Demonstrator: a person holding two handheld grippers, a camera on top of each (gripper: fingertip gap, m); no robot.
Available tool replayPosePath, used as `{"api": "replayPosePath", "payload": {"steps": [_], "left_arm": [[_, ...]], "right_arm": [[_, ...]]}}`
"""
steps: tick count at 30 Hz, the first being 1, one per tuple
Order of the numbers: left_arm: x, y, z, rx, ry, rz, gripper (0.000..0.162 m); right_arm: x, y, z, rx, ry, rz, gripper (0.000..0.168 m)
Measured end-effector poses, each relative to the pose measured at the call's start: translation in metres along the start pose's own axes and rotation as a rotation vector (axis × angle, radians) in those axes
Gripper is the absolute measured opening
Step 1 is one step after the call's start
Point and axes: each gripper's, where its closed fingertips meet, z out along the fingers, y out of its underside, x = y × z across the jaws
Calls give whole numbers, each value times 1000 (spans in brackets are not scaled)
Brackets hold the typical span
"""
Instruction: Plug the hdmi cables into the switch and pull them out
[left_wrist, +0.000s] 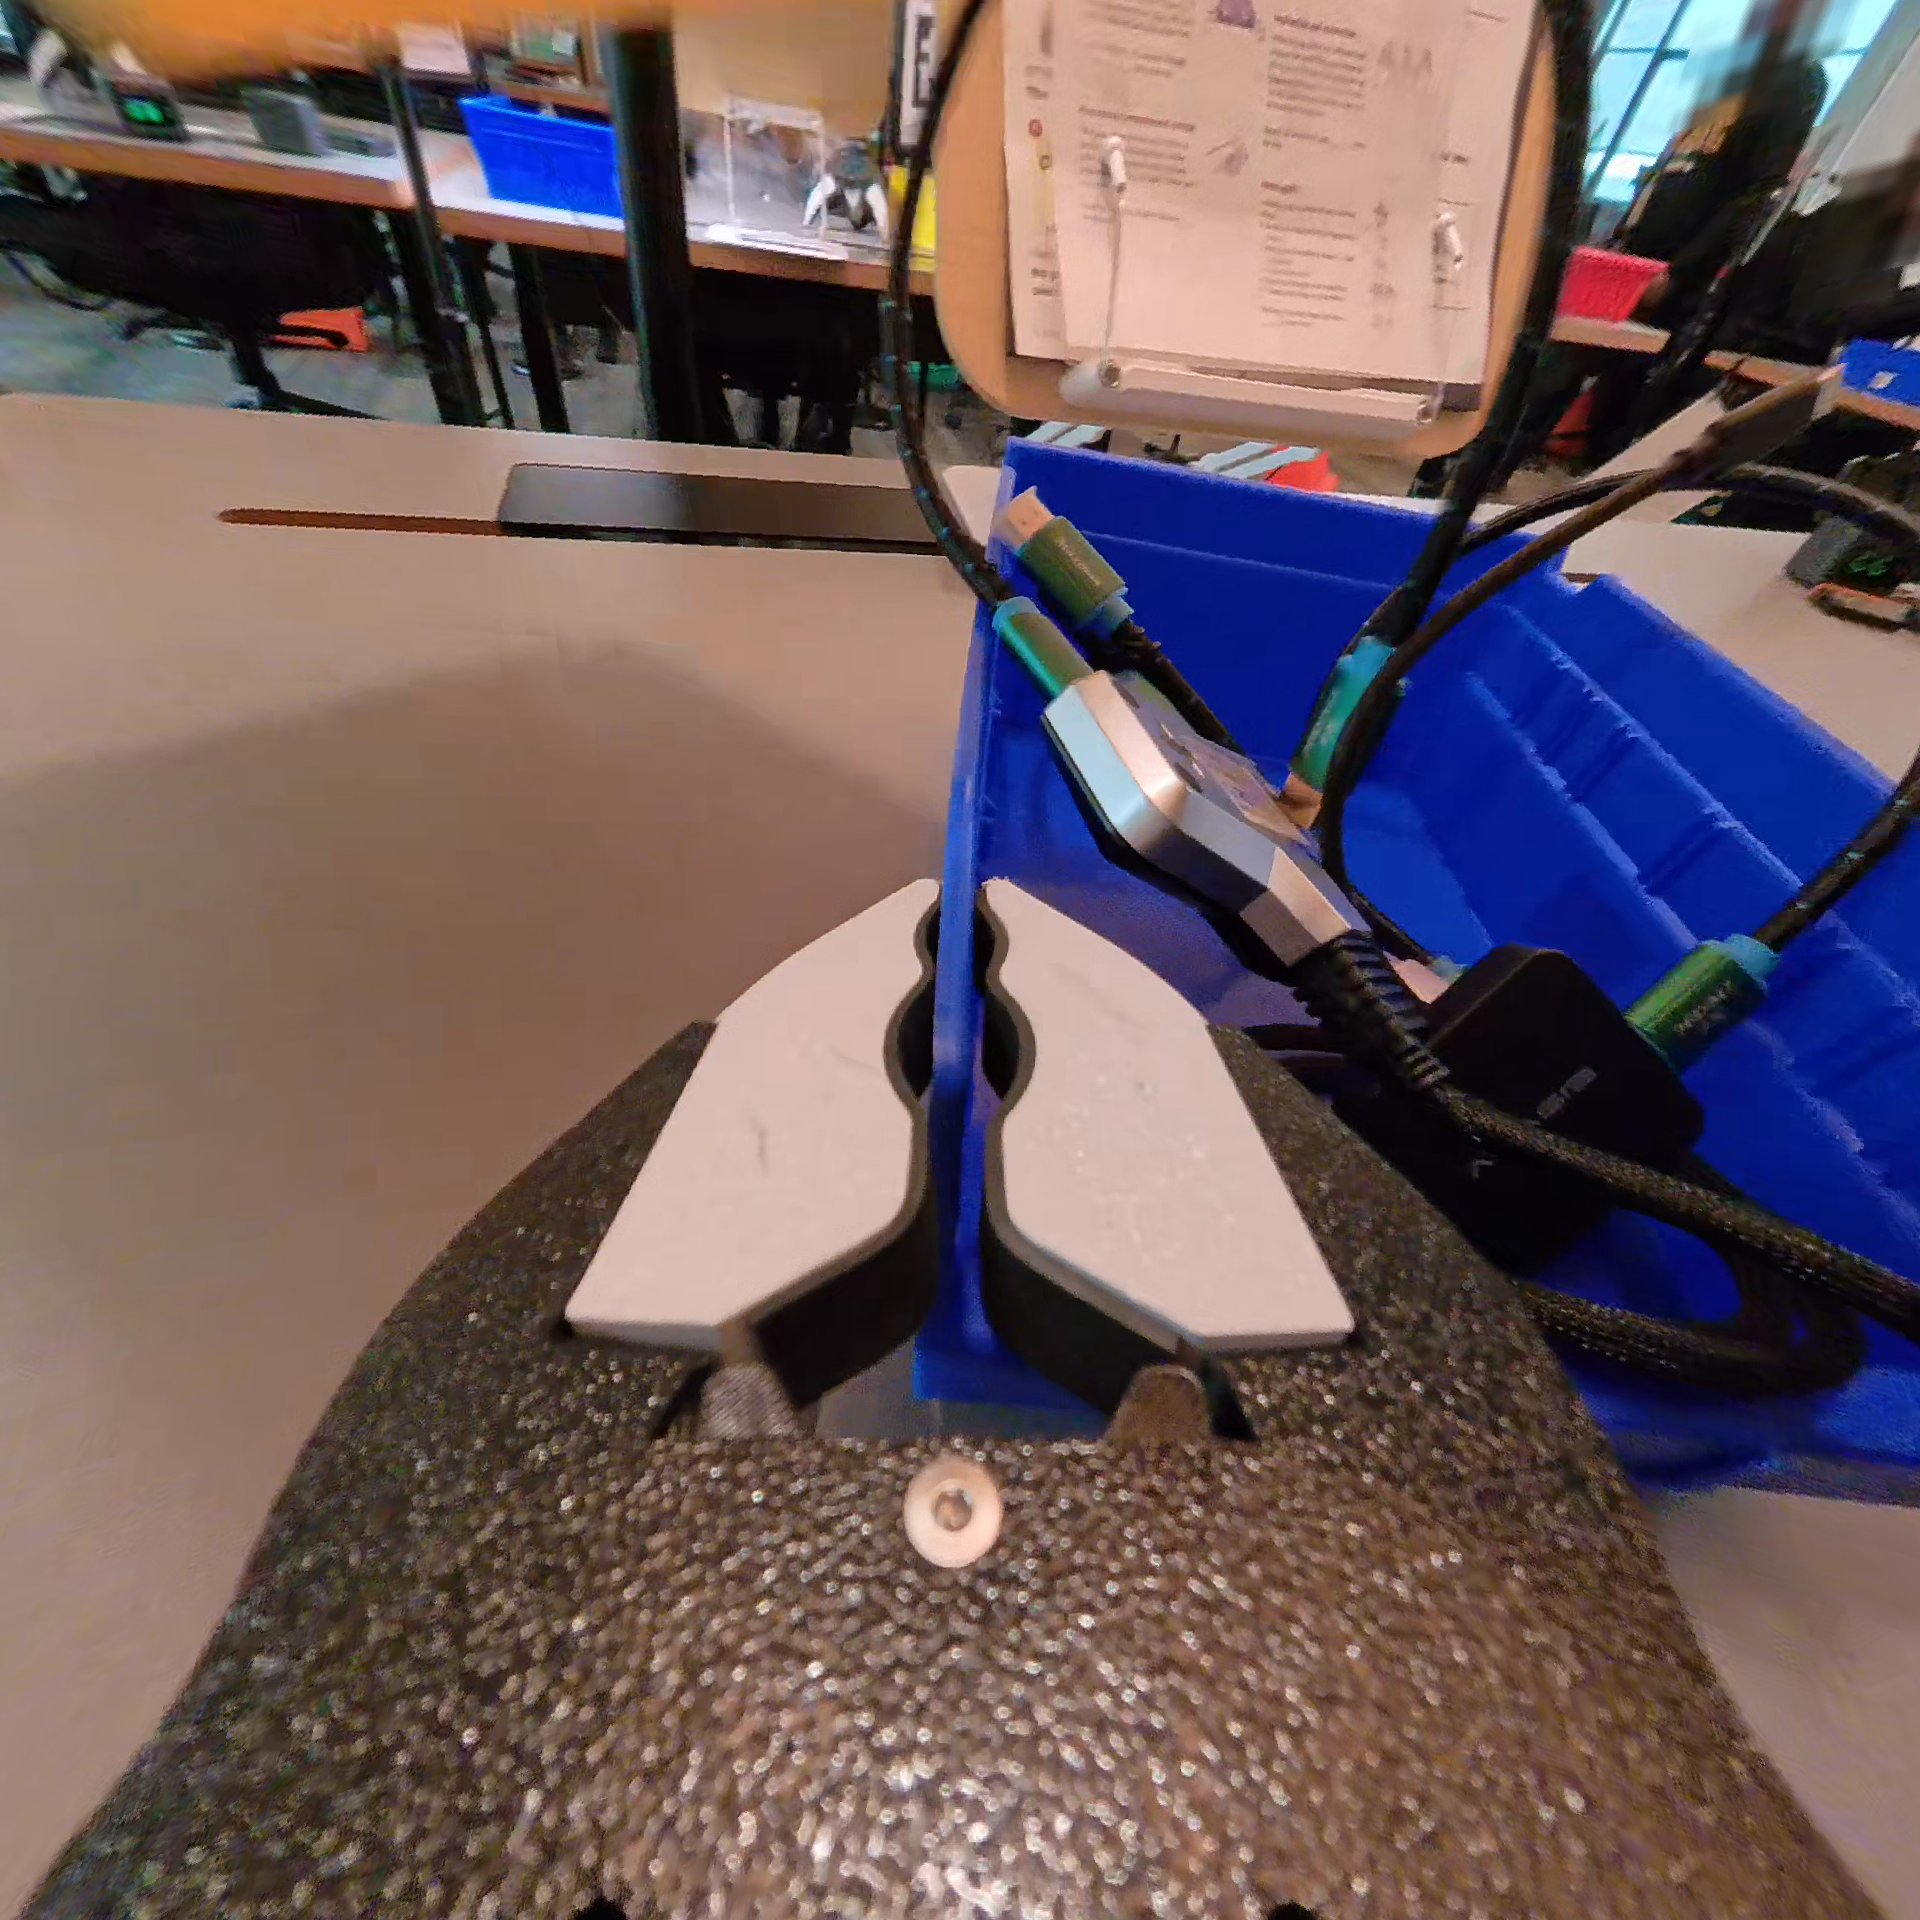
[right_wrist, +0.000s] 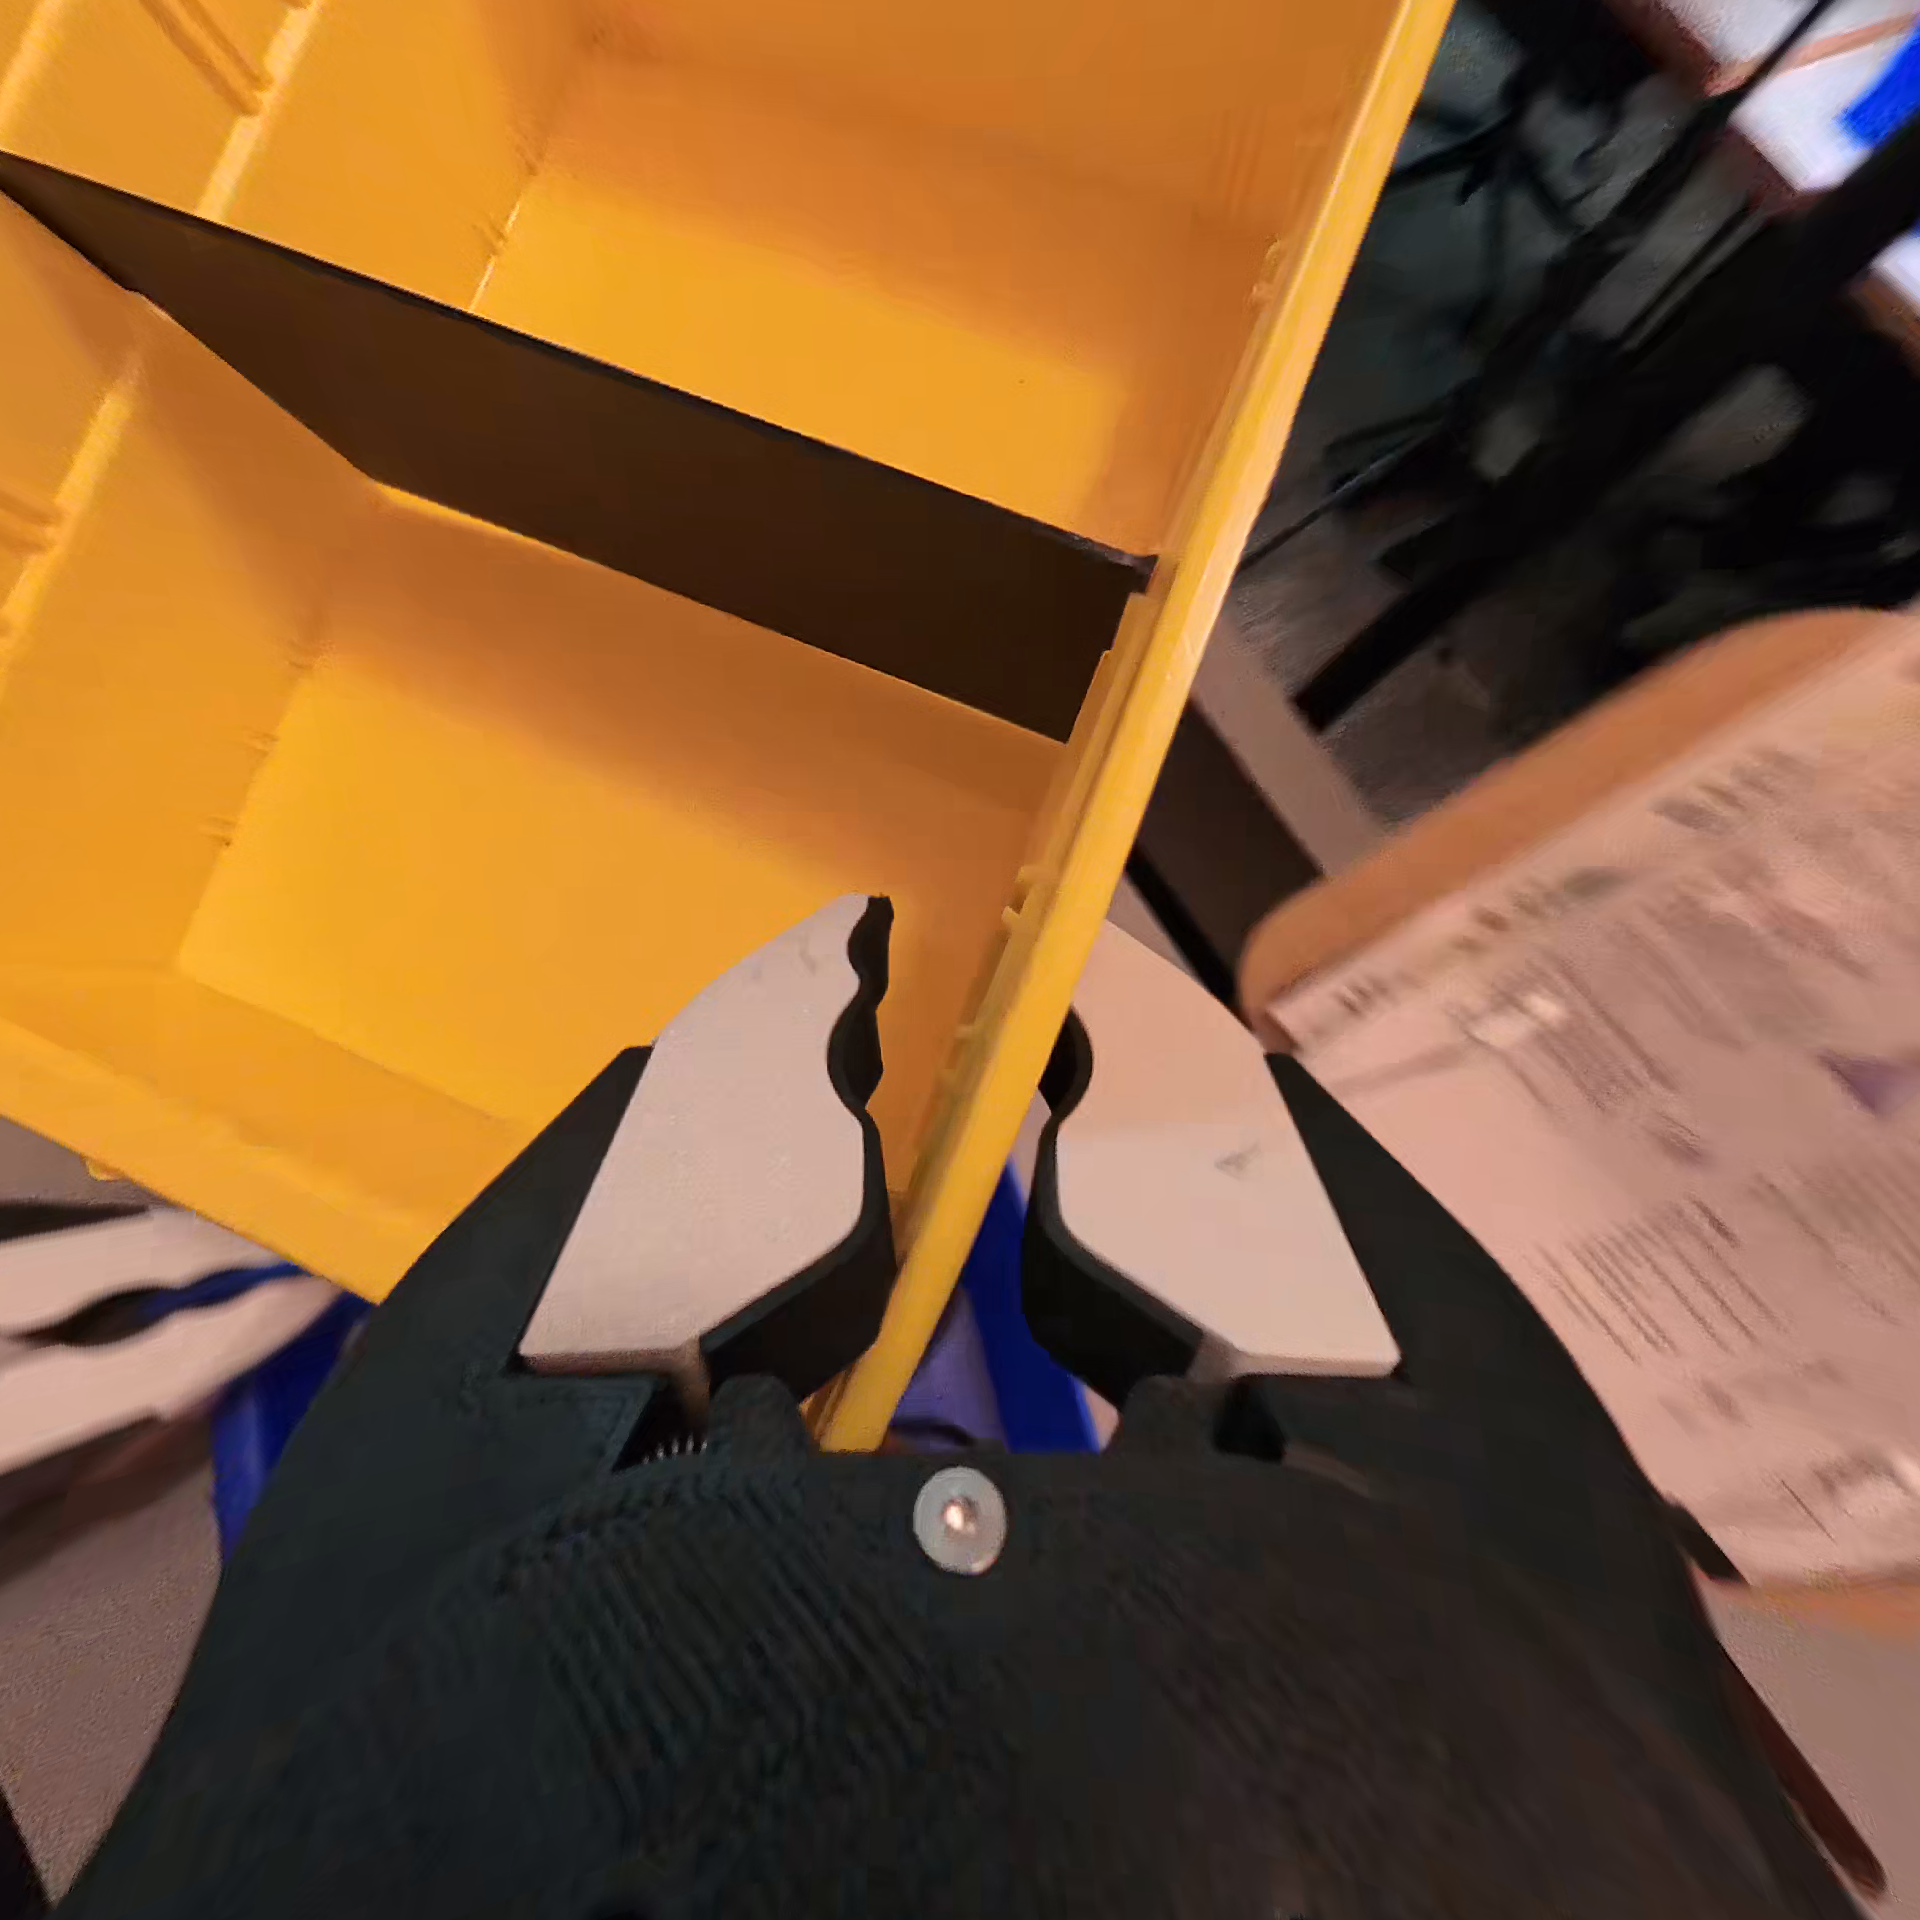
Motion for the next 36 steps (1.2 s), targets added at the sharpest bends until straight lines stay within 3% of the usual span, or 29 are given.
{"api": "replayPosePath", "payload": {"steps": [3, 6, 10, 16, 22, 25, 29, 33, 36], "left_arm": [[-18, -1, -4, 0, -39, -5, 2], [-43, -3, -11, 7, -114, -16, 2], [-83, -5, -23, 19, -210, -43, 2], [-145, -9, -44, 33, -335, -71, 2], [-198, -18, -33, 25, -322, -63, 2], [-213, -24, -19, 18, -271, -53, 2], [-218, -28, -4, 15, -206, -46, 2], [-219, -30, 5, 14, -175, -46, 2], [-218, -31, 11, 19, -153, -58, 3]], "right_arm": [[57, 30, -77, 105, 88, 94, 26], [104, 87, -141, 199, 154, 216, 27], [147, 187, -202, 269, 198, 377, 28], [180, 350, -257, 248, 298, 515, 27], [206, 494, -271, 74, 415, 695, 27], [214, 543, -265, -24, 443, 747, 28], [226, 572, -251, -120, 434, 754, 28], [242, 572, -234, -152, 394, 742, 27], [252, 574, -225, -267, 369, 615, 26]]}}
